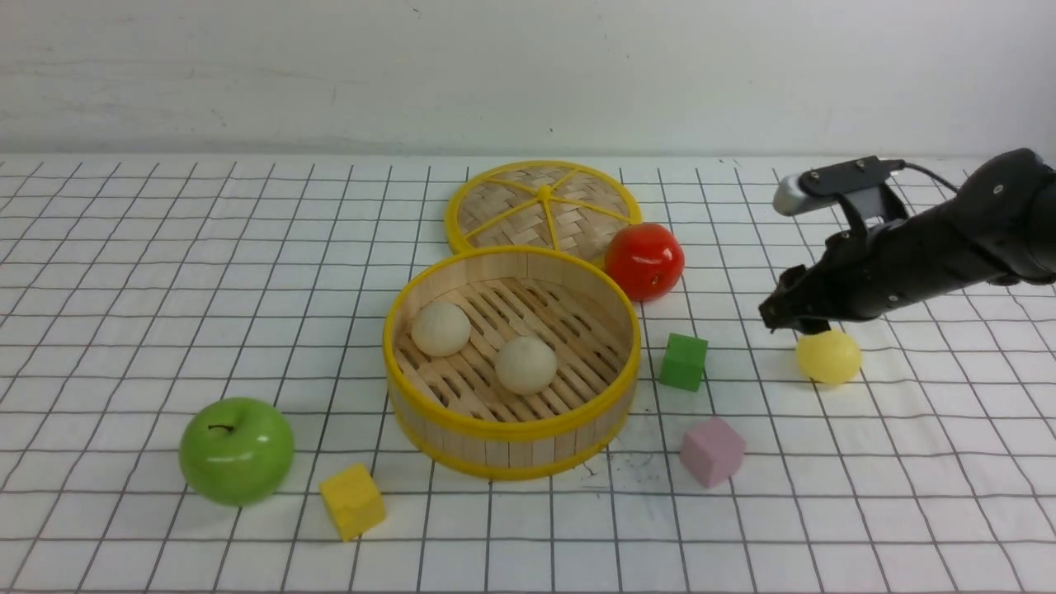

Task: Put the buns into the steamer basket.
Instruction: Use the right arm to grab a steamed stuffed bun

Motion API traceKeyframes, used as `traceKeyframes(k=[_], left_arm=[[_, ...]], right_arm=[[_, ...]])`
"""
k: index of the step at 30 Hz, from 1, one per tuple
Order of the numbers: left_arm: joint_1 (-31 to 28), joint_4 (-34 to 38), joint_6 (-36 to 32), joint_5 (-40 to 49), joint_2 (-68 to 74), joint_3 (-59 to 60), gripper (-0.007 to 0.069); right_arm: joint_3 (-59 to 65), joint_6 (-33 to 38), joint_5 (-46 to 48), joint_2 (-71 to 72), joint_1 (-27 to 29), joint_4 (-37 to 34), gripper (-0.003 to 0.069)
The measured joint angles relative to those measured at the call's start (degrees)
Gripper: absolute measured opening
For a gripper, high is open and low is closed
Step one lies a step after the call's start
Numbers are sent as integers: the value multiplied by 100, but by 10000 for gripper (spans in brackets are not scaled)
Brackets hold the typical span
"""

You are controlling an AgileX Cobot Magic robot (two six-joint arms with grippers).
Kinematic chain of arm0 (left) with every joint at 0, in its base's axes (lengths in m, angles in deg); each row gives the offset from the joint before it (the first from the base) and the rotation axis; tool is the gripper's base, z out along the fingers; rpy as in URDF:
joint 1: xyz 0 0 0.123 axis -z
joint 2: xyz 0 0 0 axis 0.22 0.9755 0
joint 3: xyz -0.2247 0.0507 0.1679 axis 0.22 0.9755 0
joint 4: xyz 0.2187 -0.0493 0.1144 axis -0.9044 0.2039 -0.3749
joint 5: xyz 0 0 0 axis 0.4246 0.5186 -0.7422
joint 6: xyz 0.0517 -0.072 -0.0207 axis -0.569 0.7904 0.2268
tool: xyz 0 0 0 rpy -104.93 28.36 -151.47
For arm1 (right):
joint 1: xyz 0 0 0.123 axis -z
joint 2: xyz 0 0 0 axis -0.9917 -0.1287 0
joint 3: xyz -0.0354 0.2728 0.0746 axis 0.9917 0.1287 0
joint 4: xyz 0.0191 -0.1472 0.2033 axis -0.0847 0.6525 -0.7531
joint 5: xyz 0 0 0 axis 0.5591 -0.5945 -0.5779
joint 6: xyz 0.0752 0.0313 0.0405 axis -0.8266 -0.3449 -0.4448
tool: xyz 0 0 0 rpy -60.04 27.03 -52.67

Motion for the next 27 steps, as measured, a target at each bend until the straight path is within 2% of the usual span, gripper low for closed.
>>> traceKeyframes(k=[3,8,20,23,24,26,27], left_arm=[[0,0,0,0,0,0,102],[0,0,0,0,0,0,102],[0,0,0,0,0,0,106],[0,0,0,0,0,0,106],[0,0,0,0,0,0,106],[0,0,0,0,0,0,106],[0,0,0,0,0,0,106]], right_arm=[[0,0,-66,0,144,80,407],[0,0,429,-18,367,271,407],[0,0,648,-223,481,289,395],[0,0,715,-276,485,285,356],[0,0,727,-288,485,276,306],[-6,0,727,-293,485,270,259],[-15,0,727,-293,485,270,178]])
